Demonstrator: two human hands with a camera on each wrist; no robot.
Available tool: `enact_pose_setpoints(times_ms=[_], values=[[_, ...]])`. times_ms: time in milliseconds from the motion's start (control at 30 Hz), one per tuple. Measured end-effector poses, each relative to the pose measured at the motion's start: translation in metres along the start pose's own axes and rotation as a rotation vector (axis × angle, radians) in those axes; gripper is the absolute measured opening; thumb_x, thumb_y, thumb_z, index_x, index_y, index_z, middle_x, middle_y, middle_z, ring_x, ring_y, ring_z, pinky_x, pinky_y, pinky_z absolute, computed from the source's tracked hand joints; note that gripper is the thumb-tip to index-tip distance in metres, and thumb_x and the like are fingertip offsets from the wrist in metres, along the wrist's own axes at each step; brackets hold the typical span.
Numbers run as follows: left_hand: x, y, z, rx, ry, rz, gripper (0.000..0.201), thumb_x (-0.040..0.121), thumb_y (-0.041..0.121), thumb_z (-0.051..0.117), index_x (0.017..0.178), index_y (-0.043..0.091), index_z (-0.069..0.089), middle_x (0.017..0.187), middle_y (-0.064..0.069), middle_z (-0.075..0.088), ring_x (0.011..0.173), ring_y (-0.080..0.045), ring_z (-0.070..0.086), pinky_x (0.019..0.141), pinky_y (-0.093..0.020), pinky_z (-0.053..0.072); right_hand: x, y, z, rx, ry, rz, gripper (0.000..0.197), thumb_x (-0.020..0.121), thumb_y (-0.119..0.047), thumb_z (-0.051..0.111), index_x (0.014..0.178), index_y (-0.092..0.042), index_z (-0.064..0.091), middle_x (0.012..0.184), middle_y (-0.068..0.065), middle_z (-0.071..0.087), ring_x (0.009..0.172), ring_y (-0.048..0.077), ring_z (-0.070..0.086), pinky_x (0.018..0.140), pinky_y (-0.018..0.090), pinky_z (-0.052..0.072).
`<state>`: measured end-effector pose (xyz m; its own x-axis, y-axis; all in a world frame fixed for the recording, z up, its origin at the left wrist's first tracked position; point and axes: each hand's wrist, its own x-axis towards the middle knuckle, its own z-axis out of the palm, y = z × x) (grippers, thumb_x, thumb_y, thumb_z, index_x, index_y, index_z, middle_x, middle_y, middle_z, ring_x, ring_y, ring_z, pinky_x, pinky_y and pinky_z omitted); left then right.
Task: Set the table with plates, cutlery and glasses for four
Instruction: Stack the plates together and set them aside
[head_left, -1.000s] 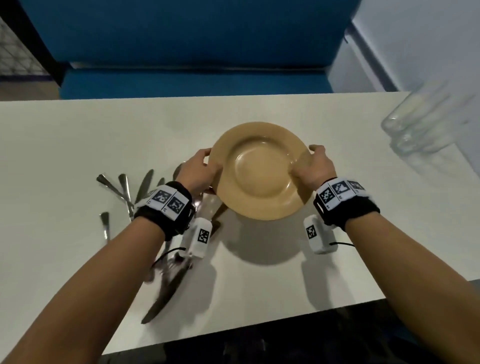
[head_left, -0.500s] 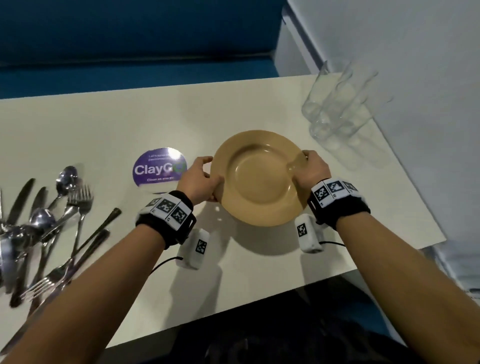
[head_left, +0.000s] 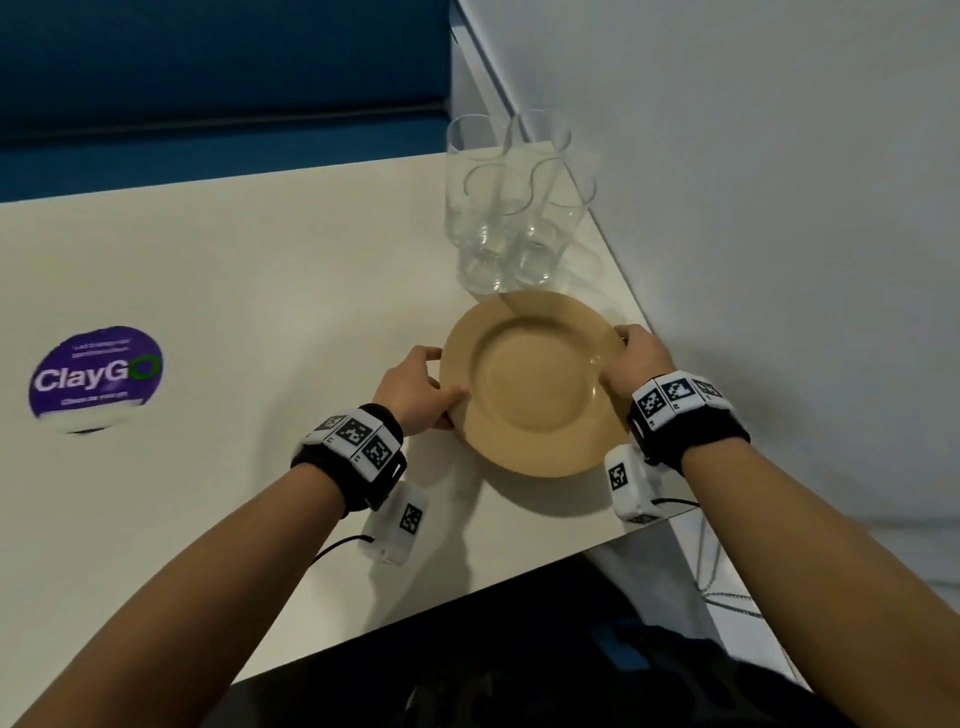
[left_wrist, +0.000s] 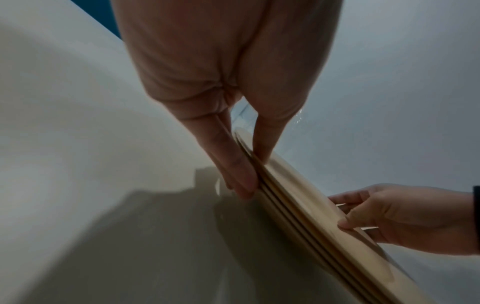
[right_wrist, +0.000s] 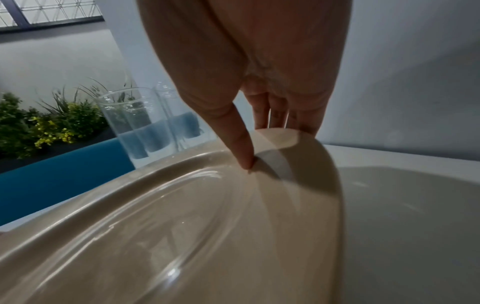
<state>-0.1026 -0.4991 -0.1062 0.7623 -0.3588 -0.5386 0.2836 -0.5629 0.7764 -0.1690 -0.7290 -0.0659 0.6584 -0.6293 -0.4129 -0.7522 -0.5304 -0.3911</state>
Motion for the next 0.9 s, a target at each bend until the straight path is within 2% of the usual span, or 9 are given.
enact_pose_setpoints(times_ms=[200, 267, 333, 500, 667, 733, 833, 900], values=[[0.007, 0.005, 0.021, 0.048, 0.019, -0.029, 0.058, 0.085, 0.019, 0.068, 0.136, 0.014, 0.04, 0.095, -0.011, 0.067, 0.067, -0.018, 0.066, 0.049, -0.019, 0.056, 0.012, 0.03, -0.007, 0.065, -0.042, -0.004, 0.056, 0.083, -0.007, 0.058, 0.136, -0.013, 0.044, 0.133, 0.01, 0.054, 0.12, 0.028, 0.053, 0.098, 0.034, 0.043], [0.009, 0.007, 0.021, 0.056, 0.057, -0.038, 0.056, 0.085, 0.021, 0.069, 0.135, 0.014, 0.043, 0.092, -0.005, 0.064, 0.068, -0.016, 0.065, 0.051, -0.019, 0.055, 0.016, 0.035, -0.007, 0.064, -0.022, -0.007, 0.06, 0.079, -0.008, 0.062, 0.136, -0.016, 0.045, 0.133, 0.008, 0.055, 0.119, 0.027, 0.054, 0.097, 0.034, 0.045], [0.012, 0.01, 0.02, 0.068, 0.099, -0.036, 0.055, 0.085, 0.022, 0.068, 0.135, 0.014, 0.046, 0.095, -0.004, 0.062, 0.068, -0.014, 0.064, 0.052, -0.02, 0.055, 0.019, 0.037, -0.007, 0.061, -0.006, 0.005, 0.064, 0.075, -0.008, 0.065, 0.136, -0.018, 0.046, 0.131, 0.008, 0.057, 0.117, 0.026, 0.056, 0.095, 0.033, 0.047], [0.018, 0.016, 0.018, 0.083, 0.124, -0.025, 0.053, 0.084, 0.015, 0.07, 0.133, 0.014, 0.05, 0.1, -0.008, 0.06, 0.072, -0.022, 0.065, 0.049, -0.022, 0.057, 0.023, 0.038, -0.005, 0.029, 0.037, 0.004, 0.055, 0.071, -0.01, 0.07, 0.124, -0.018, 0.061, 0.112, 0.009, 0.068, 0.1, 0.028, 0.065, 0.079, 0.026, 0.049], [0.025, 0.021, 0.014, 0.083, 0.145, -0.017, 0.053, 0.083, 0.014, 0.071, 0.132, 0.014, 0.052, 0.1, -0.007, 0.061, 0.073, -0.022, 0.066, 0.05, -0.023, 0.058, 0.025, 0.033, -0.005, 0.055, 0.081, -0.017, 0.039, 0.071, -0.009, 0.071, 0.11, -0.01, 0.068, 0.099, 0.012, 0.071, 0.093, 0.03, 0.066, 0.075, 0.027, 0.049], [0.026, 0.021, 0.014, 0.074, 0.152, -0.016, 0.053, 0.082, 0.013, 0.07, 0.132, 0.014, 0.052, 0.094, -0.004, 0.062, 0.071, -0.019, 0.065, 0.052, -0.023, 0.058, 0.024, 0.032, -0.004, 0.049, 0.088, -0.019, 0.034, 0.07, -0.009, 0.07, 0.104, -0.007, 0.069, 0.096, 0.014, 0.071, 0.091, 0.032, 0.066, 0.076, 0.031, 0.053], [0.026, 0.02, 0.014, 0.049, 0.145, -0.014, 0.055, 0.081, 0.01, 0.07, 0.134, 0.015, 0.052, 0.092, -0.003, 0.064, 0.075, -0.019, 0.065, 0.06, -0.026, 0.057, 0.022, 0.031, -0.002, 0.021, 0.097, -0.029, 0.033, 0.07, -0.011, 0.068, 0.102, -0.005, 0.068, 0.094, 0.015, 0.07, 0.091, 0.034, 0.066, 0.077, 0.037, 0.055], [0.025, 0.019, 0.014, 0.046, 0.136, -0.011, 0.058, 0.081, 0.008, 0.07, 0.135, 0.016, 0.05, 0.09, -0.001, 0.064, 0.075, -0.017, 0.065, 0.059, -0.025, 0.056, 0.021, 0.032, -0.001, 0.012, 0.107, -0.031, 0.036, 0.071, -0.012, 0.067, 0.106, -0.006, 0.066, 0.097, 0.013, 0.07, 0.093, 0.034, 0.065, 0.079, 0.037, 0.054]])
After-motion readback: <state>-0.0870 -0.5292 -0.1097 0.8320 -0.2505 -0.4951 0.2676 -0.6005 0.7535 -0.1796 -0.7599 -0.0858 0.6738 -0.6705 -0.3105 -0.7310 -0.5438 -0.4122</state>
